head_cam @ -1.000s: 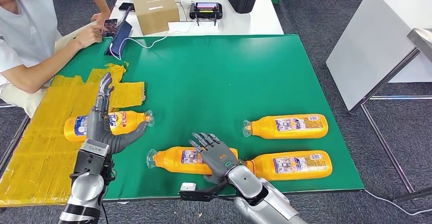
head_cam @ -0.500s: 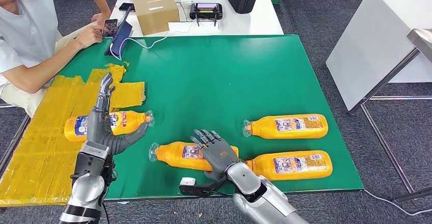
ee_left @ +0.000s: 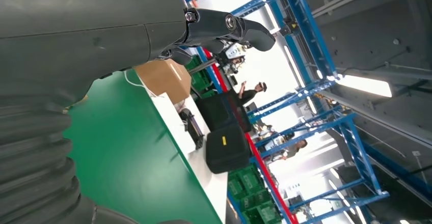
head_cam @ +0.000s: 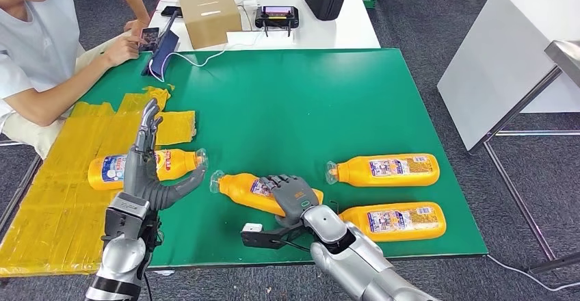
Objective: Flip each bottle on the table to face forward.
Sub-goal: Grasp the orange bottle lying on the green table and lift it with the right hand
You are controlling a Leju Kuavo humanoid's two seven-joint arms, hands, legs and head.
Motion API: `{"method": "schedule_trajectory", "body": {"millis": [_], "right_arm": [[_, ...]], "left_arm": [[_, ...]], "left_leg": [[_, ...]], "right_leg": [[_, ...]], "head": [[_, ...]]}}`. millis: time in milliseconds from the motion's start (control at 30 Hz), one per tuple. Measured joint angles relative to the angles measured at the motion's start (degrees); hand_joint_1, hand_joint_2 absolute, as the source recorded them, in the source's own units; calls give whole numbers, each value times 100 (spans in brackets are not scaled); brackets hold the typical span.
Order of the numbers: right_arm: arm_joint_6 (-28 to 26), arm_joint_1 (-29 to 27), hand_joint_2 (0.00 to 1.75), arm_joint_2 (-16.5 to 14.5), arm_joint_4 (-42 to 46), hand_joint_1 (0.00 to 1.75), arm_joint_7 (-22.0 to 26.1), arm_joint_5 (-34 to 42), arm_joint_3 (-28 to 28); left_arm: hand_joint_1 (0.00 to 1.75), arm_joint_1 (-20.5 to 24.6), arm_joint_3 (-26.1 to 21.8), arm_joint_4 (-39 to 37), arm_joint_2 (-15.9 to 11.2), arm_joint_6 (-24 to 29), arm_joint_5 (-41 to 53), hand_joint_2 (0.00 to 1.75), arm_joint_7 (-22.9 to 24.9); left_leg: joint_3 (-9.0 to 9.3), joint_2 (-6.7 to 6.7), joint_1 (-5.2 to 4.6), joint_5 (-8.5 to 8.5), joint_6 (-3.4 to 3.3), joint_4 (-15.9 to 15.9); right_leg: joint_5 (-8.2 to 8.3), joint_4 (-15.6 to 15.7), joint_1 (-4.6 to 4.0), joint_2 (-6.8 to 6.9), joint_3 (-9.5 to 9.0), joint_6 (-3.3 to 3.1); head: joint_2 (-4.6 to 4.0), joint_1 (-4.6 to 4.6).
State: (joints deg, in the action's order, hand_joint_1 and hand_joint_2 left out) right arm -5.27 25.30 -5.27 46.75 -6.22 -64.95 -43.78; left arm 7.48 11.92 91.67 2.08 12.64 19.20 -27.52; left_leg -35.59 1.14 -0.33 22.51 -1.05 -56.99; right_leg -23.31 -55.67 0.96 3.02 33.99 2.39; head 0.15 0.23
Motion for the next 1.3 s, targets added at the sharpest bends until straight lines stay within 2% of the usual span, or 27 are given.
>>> {"method": "schedule_trajectory", "body": {"millis": [600, 833, 1000, 1300], "right_arm": [[-87, 143, 175, -77, -236, 175, -49, 194, 26], [-816, 16, 175, -111, -169, 175, 32, 393, 274], [-1455, -359, 175, -103, 321, 175, 52, 265, 596], [-1561, -598, 175, -87, 780, 175, 76, 238, 845]], "left_arm": [[0, 2, 120, 0, 13, 10, -102, 175, -11], [0, -11, 139, 10, 13, 3, -125, 175, -22], [0, -45, 140, 80, 13, -27, -78, 175, 2], [0, -56, 144, 131, 18, -62, -67, 175, 7]], "left_leg": [[10, 0, 0, -1, 0, 0], [1, 0, -1, -7, -3, -1], [-20, -1, -1, -8, -3, -1], [-42, 0, 0, -8, -3, -1]], "right_leg": [[5, 0, 0, 0, -9, 6], [12, -1, 0, 0, -54, 6], [17, -3, -1, 0, -42, 2], [17, -3, -2, 0, -17, 1]], "head": [[0, 0], [0, 1], [0, 0], [0, 1]]}}
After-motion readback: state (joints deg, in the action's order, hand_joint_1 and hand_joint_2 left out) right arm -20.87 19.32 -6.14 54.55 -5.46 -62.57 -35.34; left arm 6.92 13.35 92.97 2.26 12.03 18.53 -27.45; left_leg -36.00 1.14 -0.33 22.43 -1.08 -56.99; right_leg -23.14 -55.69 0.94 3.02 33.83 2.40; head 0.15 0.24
